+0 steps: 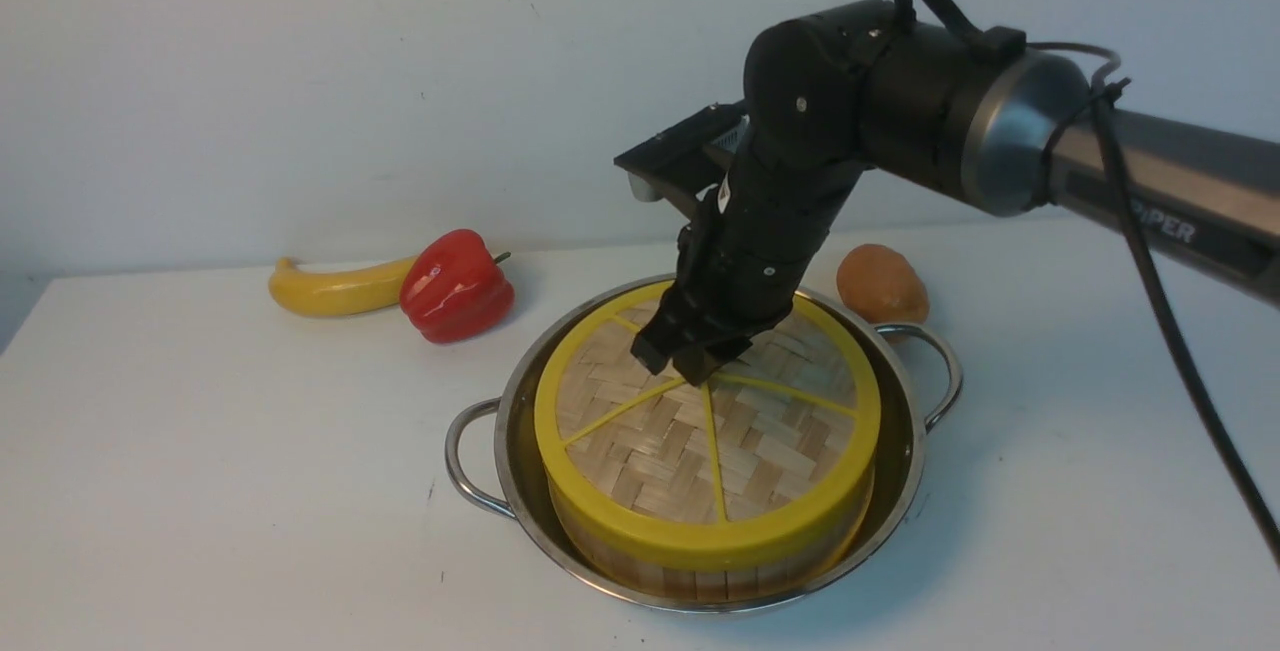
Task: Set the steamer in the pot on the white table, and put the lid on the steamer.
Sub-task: 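Place the bamboo steamer lid onto the steamer basket in the pot with the right gripper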
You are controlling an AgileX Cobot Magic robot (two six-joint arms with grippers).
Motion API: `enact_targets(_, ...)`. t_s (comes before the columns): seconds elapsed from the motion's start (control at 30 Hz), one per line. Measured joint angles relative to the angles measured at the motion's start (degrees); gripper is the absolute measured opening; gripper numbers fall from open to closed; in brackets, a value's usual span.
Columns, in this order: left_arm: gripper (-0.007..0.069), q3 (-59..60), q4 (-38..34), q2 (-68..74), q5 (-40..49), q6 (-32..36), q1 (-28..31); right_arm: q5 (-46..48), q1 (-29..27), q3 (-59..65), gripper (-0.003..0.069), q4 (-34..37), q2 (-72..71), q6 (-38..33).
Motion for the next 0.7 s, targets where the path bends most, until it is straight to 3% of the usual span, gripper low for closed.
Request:
enact_targets(0.37, 0.001, 0.0, 0.0, 0.0, 0.0, 0.0, 0.0, -0.7, 0.0, -1.8, 0.0533, -0.72, 0.47, 1.05)
enact_targets(0.57, 0.001, 0.0, 0.0, 0.0, 0.0, 0.0, 0.0, 1.97, 0.0, -14.31, 0.0575, -4.15, -0.65, 2.44)
enact_targets(0.7, 0.001, 0.0, 0.0, 0.0, 0.0, 0.0, 0.0, 1.45, 0.0, -20.02, 0.0522, -8.22, -7.4, 5.85)
